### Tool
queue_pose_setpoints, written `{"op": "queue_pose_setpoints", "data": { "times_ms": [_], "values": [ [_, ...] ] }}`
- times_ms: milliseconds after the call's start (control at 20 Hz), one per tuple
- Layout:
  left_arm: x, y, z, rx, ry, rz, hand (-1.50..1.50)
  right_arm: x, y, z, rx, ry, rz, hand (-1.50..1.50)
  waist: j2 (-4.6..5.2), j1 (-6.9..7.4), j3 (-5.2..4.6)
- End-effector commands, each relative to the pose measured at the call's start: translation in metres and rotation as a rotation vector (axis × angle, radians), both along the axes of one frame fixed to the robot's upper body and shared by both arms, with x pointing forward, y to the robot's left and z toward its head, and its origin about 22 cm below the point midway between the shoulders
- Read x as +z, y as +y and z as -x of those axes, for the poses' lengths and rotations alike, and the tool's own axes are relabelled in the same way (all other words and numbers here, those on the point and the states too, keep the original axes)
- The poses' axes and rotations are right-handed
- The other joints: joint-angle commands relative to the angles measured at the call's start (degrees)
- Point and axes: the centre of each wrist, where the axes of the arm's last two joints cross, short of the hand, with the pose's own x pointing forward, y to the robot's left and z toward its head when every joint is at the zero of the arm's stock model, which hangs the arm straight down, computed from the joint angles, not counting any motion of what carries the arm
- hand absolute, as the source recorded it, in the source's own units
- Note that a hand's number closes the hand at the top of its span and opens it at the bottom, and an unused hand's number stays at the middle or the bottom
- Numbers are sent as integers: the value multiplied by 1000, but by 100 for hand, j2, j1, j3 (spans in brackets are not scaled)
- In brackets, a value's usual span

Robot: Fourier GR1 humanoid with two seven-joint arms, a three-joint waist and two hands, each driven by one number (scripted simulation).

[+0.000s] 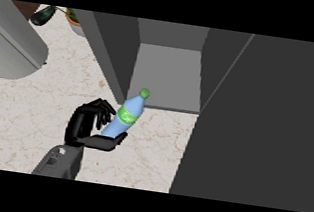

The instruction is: Pick up the bottled water, place it into the cabinet and close the cabinet

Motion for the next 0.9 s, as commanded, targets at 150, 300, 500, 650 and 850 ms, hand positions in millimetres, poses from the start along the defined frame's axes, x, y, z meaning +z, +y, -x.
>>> {"op": "queue_pose_setpoints", "data": {
  "times_ms": [150, 300, 500, 650, 850],
  "values": [
    [39, -46, -23, -50, 18, 104, 150, 25, -12, 20, -53, -73, 23, -150, -2, -2, -3],
    [59, -65, -13, -103, 53, 169, 150, 14, -11, 8, -56, -62, 6, -150, -7, 40, 3],
    [104, -90, -37, -72, 27, 139, 150, 6, -6, 15, -55, -56, 7, -150, 2, -8, 2],
    [119, -108, -36, -55, 52, 162, 150, 15, -12, 21, -43, -68, -3, -150, 5, -33, 1],
    [127, -121, -51, -32, 41, 105, 150, 3, -10, 16, -39, -71, 21, -150, 17, -40, 2]
  ]
}}
